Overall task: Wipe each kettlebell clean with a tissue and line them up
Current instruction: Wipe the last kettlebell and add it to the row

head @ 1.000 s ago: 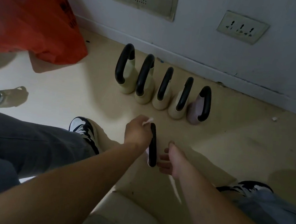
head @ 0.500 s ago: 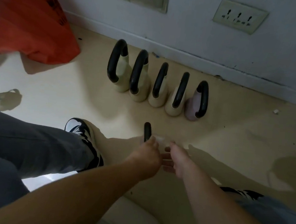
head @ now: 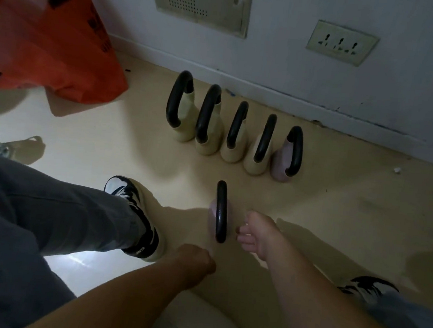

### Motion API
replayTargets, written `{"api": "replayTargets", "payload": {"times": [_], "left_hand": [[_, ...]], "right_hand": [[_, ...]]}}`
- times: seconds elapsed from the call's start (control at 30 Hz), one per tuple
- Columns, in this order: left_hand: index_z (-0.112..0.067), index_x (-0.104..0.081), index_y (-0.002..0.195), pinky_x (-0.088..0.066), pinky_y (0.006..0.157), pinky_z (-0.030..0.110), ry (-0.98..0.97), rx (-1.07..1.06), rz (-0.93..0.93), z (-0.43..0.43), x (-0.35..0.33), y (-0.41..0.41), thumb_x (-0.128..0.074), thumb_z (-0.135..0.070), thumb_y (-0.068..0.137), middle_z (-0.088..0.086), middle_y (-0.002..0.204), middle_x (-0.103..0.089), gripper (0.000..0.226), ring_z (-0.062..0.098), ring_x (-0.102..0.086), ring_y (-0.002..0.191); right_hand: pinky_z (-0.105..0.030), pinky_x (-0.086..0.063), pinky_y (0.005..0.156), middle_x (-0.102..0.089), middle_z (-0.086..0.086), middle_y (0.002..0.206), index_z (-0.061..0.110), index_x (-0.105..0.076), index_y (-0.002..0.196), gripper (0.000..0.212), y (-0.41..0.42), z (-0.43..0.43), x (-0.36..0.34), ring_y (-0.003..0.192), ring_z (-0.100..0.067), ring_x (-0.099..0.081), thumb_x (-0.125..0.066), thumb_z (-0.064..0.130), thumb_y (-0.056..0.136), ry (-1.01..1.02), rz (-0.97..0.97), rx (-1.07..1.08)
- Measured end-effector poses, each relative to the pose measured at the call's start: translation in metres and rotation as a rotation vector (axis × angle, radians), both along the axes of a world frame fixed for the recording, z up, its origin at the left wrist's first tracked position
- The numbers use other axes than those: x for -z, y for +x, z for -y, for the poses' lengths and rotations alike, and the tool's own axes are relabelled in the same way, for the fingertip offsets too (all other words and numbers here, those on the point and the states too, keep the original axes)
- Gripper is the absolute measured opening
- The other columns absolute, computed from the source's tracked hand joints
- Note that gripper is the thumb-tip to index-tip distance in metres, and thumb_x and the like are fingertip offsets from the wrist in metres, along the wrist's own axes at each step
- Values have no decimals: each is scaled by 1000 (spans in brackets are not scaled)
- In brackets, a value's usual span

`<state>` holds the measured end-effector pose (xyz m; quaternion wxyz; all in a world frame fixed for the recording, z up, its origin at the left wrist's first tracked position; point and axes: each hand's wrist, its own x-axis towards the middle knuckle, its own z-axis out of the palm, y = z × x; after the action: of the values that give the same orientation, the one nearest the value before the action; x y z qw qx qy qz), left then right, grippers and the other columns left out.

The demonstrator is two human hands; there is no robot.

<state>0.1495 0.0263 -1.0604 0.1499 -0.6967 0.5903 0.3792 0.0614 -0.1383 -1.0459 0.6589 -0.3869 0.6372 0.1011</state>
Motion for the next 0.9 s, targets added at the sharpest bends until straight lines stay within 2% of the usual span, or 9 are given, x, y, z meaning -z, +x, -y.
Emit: {"api": "replayTargets", "payload": {"times": [0.1, 0.27, 0.37, 0.47, 0.53, 0.63, 0.77, 0.83, 0.9], "left_hand": [[-19, -59, 136, -46, 103, 37, -121, -570, -30, 7, 5, 35, -45, -13, 103, 12, 134, -60, 37, 30, -57, 124], [-12, -69, 105, -46, 61, 23, -264, -1307, -230, 46, -27, 68, -74, -28, 87, 5, 93, -69, 25, 19, -65, 81], [-15, -68, 97, -44, 54, 21, -251, -1452, -391, 57, -32, 57, -64, -30, 96, -1, 84, -66, 15, 12, -61, 72], [-8, -70, 98, -60, 80, 44, -180, -1581, -672, 65, -19, 33, -65, -33, 90, 13, 99, -73, 28, 30, -71, 90], [-8, -72, 101, -57, 90, 48, -139, -1717, -860, 75, -15, 24, -62, -30, 92, 20, 102, -73, 26, 34, -71, 92], [-8, -63, 96, -52, 84, 40, -150, -1821, -848, 94, -24, 23, -45, -28, 105, 14, 96, -66, 29, 30, -65, 90], [-6, -60, 108, -54, 78, 36, -100, -1788, -675, 118, -31, 21, -44, -32, 105, 13, 93, -65, 31, 30, -65, 87], [-7, -59, 115, -53, 77, 36, -71, -1716, -617, 129, -30, 15, -42, -33, 105, 16, 96, -66, 33, 30, -64, 87], [-8, -63, 111, -50, 66, 30, -88, -1600, -606, 140, -33, 2, -42, -24, 104, 16, 94, -69, 27, 26, -65, 82]], "right_hand": [[-45, -55, 93, -68, -10, 102, 13, -60, 106, 26, 9, -6, 0, 98, -30, -67, -45, 34, 105, -46, 28, 31], [-31, -49, 68, -69, -7, 95, 9, -64, 106, 31, 3, -12, 1, 77, -25, -63, -47, 35, 104, -26, 1, 35], [-32, -52, 69, -69, -5, 103, 16, -60, 102, 26, 0, -3, -4, 87, -23, -66, -45, 37, 107, 9, 14, 17], [-36, -54, 79, -69, -2, 103, 19, -61, 107, 24, 9, 3, -2, 92, -21, -67, -45, 37, 108, 34, 58, 63], [-39, -58, 84, -74, -6, 104, 16, -68, 113, 32, 17, 4, 2, 97, -26, -70, -47, 39, 106, 34, 87, 92], [-42, -60, 91, -76, -11, 109, 13, -71, 116, 41, 28, 7, 4, 101, -30, -72, -49, 46, 104, 51, 86, 128], [-44, -58, 97, -76, -11, 107, 13, -71, 114, 42, 28, 23, 6, 100, -28, -71, -46, 44, 105, 91, 63, 126], [-44, -61, 91, -77, -12, 102, 11, -74, 113, 44, 25, 34, 9, 98, -30, -72, -45, 44, 105, 126, 61, 161], [-35, -61, 69, -80, -10, 89, 12, -79, 101, 42, 21, 45, 7, 90, -30, -73, -48, 39, 102, 188, 89, 207]]}}
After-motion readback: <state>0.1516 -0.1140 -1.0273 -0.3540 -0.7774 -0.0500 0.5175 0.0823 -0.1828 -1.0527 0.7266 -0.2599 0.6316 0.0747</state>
